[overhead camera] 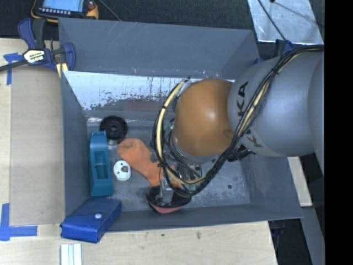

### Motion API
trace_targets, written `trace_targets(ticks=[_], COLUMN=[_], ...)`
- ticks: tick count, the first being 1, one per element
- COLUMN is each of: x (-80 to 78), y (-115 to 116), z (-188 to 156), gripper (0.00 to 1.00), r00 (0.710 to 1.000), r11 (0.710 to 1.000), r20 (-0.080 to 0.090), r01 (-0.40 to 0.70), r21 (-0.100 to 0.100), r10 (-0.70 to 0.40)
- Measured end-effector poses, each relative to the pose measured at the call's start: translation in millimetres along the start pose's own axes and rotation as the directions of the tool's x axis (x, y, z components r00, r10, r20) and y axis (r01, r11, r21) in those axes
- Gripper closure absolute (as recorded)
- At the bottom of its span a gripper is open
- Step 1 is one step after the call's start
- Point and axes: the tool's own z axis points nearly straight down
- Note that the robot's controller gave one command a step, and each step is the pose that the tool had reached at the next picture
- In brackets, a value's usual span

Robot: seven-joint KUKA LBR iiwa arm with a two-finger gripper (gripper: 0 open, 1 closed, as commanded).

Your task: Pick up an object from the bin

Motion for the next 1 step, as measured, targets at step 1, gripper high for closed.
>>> trace_targets(ticks=[1], x=[-1.8], y=[-0.4], z=[-4.5], gripper=[0.00], r00=[1.000], r11=[1.000], r20=[0.008], r01=[-0.003], r21=[-0.002], r10=[0.003])
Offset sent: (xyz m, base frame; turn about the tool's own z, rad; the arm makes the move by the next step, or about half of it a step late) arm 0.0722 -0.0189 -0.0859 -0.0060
